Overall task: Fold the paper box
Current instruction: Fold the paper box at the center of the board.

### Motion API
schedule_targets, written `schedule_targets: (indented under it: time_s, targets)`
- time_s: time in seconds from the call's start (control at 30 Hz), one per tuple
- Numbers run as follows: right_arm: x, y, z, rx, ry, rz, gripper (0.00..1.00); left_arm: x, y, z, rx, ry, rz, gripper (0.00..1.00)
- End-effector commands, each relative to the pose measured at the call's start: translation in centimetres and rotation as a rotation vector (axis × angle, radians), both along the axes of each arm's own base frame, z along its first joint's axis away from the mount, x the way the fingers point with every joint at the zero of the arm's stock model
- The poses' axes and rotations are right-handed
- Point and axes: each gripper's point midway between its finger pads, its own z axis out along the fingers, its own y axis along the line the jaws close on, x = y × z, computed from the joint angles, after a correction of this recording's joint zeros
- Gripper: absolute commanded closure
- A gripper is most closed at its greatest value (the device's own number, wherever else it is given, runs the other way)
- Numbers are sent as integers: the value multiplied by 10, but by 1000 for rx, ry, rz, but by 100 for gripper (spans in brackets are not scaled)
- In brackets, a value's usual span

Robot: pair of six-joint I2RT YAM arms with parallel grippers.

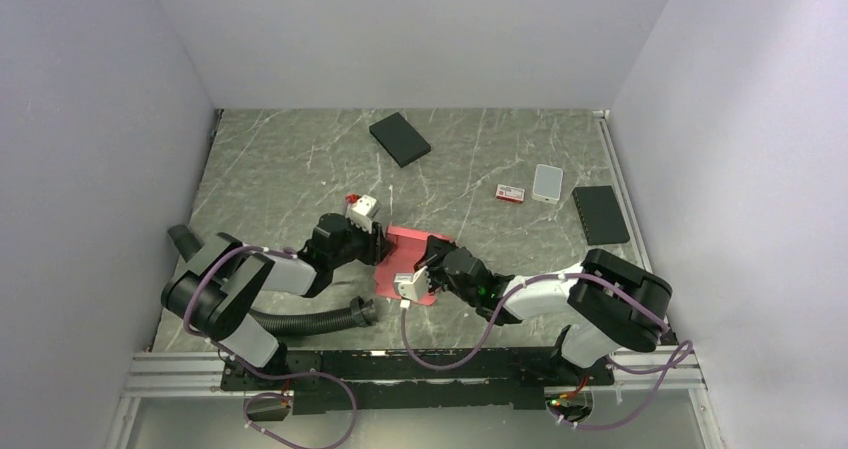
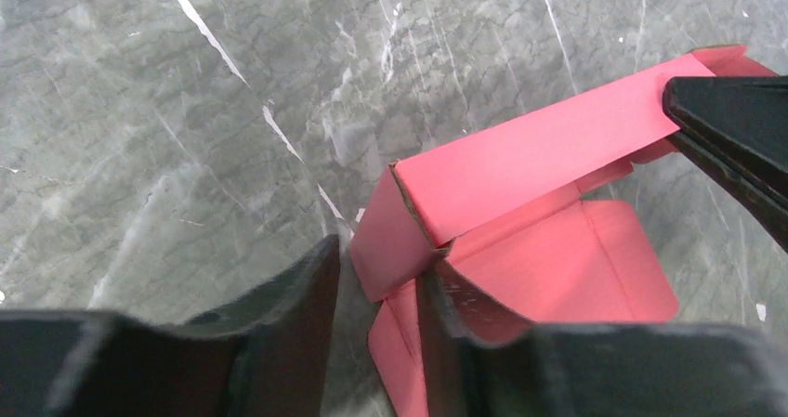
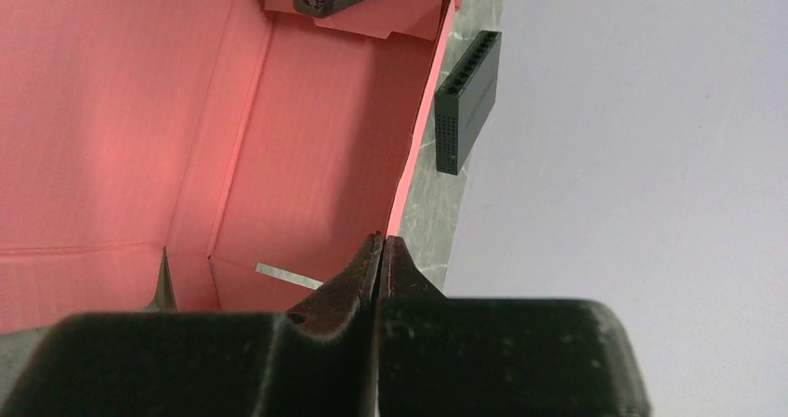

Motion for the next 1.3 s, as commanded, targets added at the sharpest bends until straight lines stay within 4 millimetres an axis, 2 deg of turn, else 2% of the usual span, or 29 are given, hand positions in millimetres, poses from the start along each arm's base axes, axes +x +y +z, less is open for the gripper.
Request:
schedule_targets:
  time_s: [0.0,0.03,0.07,0.17,0.43,0.67,0.93,1.03,1.27]
  targets:
    - [-16,4,-21,-40,62,52,100,24,-3,20,3,-97,89,65]
    - [-16,5,-22,-39,67,50,100,26,-2,19,16,-94,116,80]
    - [-16,5,-22,-36,72,46,100,27,0,18,28,-87,141,89]
    - [-15,6,-21,-24,86,35,100,27,1,16,75,-83,196,100]
    - [-18,18,-21,21,169,12,100,23,-11,9,120,-83,252,100]
    - [-24,23,-25,31,216,22,100,20,-22,15,88,-89,228,100]
    - [-20,23,-21,56,242,2,92,15,-22,23,58,-77,223,98]
    - [-17,22,-17,70,238,-7,83,14,-21,24,59,-76,226,100]
    - [-8,19,-5,127,270,-41,72,15,-20,23,64,-75,231,100]
